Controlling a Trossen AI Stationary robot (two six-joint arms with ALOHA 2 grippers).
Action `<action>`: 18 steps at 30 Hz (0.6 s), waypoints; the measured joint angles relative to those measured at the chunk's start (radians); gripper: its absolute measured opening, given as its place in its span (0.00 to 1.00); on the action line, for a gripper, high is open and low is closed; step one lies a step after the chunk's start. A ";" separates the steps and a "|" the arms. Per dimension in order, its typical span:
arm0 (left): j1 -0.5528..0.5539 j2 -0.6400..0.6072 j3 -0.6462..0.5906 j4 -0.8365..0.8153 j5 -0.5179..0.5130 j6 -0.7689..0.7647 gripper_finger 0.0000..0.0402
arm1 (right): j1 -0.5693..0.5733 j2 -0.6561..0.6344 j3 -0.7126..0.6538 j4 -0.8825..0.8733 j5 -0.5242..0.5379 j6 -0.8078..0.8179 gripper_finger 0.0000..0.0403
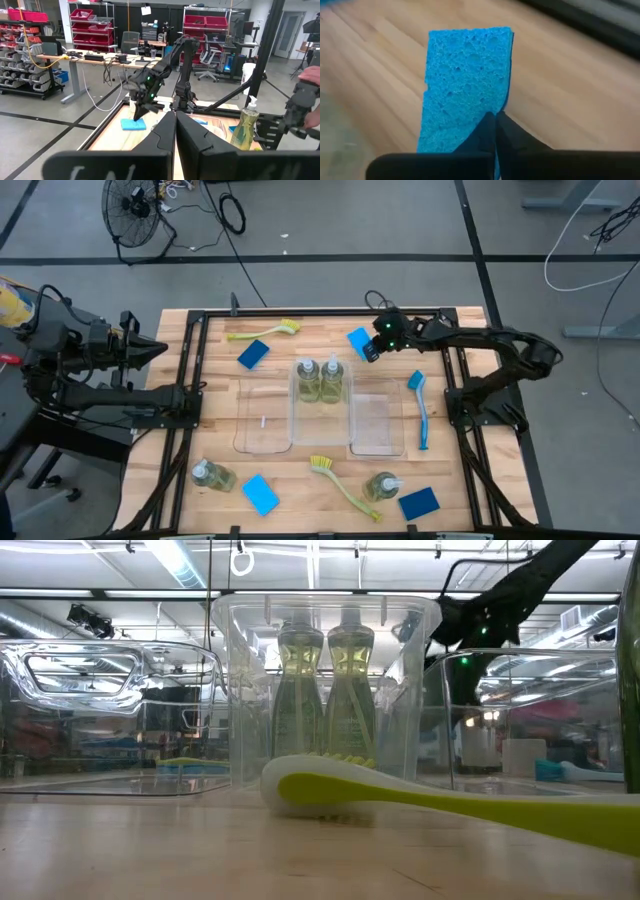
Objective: Pick & Place Kitchen Sink Supplies
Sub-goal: Put the blue sponge wipe into the right transparent bin
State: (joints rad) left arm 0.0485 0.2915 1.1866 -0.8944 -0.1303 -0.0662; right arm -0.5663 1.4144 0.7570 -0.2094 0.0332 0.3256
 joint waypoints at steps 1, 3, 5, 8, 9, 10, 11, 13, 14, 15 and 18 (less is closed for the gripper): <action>0.000 0.000 0.000 0.000 0.000 0.000 0.05 | 0.000 -0.028 0.000 -0.002 -0.001 -0.003 0.00; 0.000 0.000 0.000 0.000 0.000 0.000 0.05 | 0.001 -0.086 0.000 -0.020 -0.007 -0.005 0.00; 0.000 0.000 0.000 0.000 0.000 0.000 0.05 | 0.001 -0.142 0.000 -0.050 -0.019 -0.013 0.00; 0.000 0.000 0.000 0.000 0.000 0.000 0.05 | 0.002 -0.220 0.000 -0.123 -0.032 -0.028 0.00; 0.000 0.000 0.000 0.000 0.000 0.000 0.05 | 0.003 -0.245 0.000 -0.148 -0.036 -0.035 0.00; 0.000 0.000 0.000 0.000 0.000 0.000 0.05 | 0.003 -0.265 0.000 -0.177 -0.045 -0.048 0.00; 0.000 0.000 0.000 0.000 0.000 0.000 0.05 | 0.004 -0.285 0.000 -0.201 -0.058 -0.061 0.00; 0.000 0.000 0.000 0.000 0.000 0.000 0.05 | 0.014 -0.316 0.000 -0.240 -0.091 -0.081 0.00; 0.000 0.000 0.000 0.000 0.000 0.000 0.05 | 0.020 -0.327 0.000 -0.258 -0.112 -0.092 0.00; 0.000 0.000 0.000 0.000 0.000 0.000 0.05 | 0.027 -0.337 0.000 -0.273 -0.135 -0.101 0.00; 0.000 0.000 0.000 0.000 0.000 0.000 0.05 | 0.056 -0.351 0.000 -0.304 -0.198 -0.135 0.00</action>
State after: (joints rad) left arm 0.0486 0.2916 1.1866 -0.8944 -0.1299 -0.0662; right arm -0.5107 1.0629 0.7570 -0.5139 -0.1646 0.1901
